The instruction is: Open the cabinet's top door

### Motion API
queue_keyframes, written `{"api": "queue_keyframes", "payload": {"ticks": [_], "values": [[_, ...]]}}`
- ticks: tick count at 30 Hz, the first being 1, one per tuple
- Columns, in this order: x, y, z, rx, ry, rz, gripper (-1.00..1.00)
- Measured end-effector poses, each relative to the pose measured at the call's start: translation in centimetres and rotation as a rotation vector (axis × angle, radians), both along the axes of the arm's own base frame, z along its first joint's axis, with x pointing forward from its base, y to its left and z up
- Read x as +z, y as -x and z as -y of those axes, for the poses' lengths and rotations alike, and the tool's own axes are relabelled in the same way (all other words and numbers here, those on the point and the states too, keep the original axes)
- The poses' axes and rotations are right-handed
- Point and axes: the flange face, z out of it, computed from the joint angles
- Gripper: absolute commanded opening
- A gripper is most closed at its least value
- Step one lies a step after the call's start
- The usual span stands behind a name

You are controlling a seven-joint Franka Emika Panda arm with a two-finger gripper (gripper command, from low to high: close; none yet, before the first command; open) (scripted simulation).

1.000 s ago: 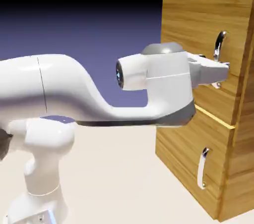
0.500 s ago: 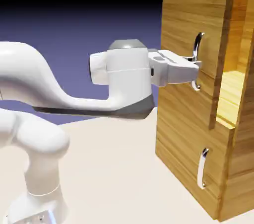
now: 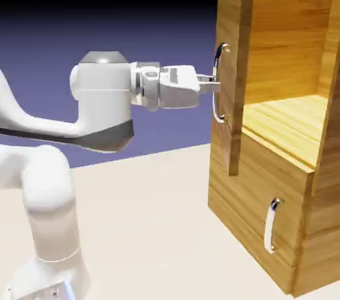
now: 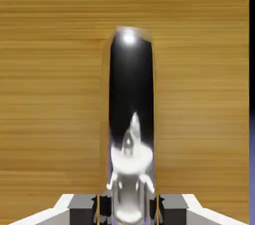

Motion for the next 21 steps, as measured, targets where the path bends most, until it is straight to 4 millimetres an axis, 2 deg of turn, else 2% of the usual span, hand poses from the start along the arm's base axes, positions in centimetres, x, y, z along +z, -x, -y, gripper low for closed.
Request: {"api": "queue_keyframes", "payload": {"ticks": [6,16,21], "values": [[0.0,2.1,-2.5,-0.083,0.000,0.000,-1.00],[0.0,4.2,-5.4,-0.173,0.000,0.000,-1.00],[0.0,5.6,-7.8,-0.243,0.000,0.000,-1.00]]}}
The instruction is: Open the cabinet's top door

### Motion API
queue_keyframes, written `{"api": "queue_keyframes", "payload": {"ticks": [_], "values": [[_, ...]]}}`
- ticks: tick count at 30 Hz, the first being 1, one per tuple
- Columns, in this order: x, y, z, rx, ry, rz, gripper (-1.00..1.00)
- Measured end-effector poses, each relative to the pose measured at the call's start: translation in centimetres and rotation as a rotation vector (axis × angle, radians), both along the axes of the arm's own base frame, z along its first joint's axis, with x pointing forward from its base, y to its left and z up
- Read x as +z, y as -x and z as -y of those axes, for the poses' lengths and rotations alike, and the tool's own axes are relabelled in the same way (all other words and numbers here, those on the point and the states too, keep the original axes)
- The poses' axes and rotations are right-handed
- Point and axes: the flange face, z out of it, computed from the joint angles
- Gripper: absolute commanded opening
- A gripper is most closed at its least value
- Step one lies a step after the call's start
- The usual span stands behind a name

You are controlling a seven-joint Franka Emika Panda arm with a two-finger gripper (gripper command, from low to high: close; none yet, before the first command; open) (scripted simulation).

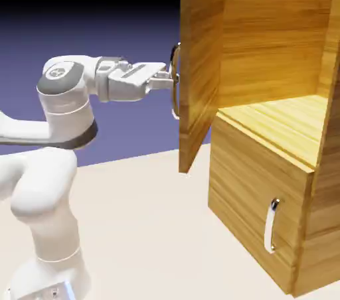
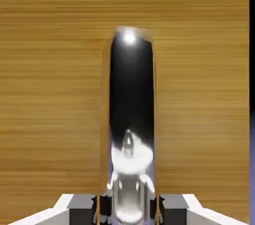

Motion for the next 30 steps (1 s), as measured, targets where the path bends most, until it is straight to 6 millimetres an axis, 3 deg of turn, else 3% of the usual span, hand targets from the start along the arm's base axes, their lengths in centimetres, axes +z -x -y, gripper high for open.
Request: {"api": "queue_keyframes", "payload": {"ticks": [18,30], "values": [[0.0,4.2,-11.7,-0.314,-0.001,0.000,-1.00],[0.0,4.4,-24.6,-0.644,-0.001,0.000,-1.00]]}}
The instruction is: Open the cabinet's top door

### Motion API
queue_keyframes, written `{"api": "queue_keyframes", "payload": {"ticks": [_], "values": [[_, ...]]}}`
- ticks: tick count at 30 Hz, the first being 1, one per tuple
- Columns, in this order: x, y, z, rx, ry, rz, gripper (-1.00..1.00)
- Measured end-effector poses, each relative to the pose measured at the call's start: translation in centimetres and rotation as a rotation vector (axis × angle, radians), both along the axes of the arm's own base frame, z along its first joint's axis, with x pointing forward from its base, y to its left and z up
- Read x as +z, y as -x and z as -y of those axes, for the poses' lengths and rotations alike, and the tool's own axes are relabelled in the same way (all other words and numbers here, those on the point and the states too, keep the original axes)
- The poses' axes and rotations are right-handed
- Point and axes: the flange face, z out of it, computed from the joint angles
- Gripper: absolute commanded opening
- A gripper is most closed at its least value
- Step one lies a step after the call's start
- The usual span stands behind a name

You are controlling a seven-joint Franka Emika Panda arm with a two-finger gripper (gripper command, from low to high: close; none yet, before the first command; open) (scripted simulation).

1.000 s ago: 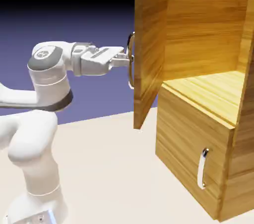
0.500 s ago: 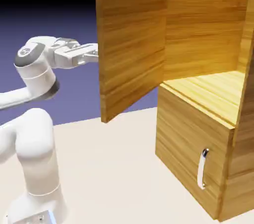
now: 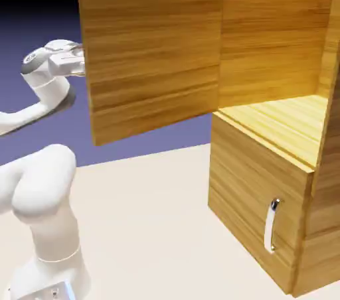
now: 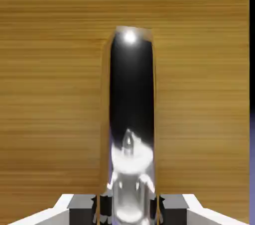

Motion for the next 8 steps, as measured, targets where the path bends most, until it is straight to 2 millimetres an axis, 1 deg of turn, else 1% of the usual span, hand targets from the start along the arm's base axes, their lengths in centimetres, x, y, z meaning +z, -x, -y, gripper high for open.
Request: {"api": "queue_keyframes", "payload": {"ticks": [7,8], "values": [[0.0,-1.5,-6.6,-0.171,0.000,0.000,-1.00],[0.0,-1.7,-7.2,-0.187,0.001,0.000,1.00]]}}
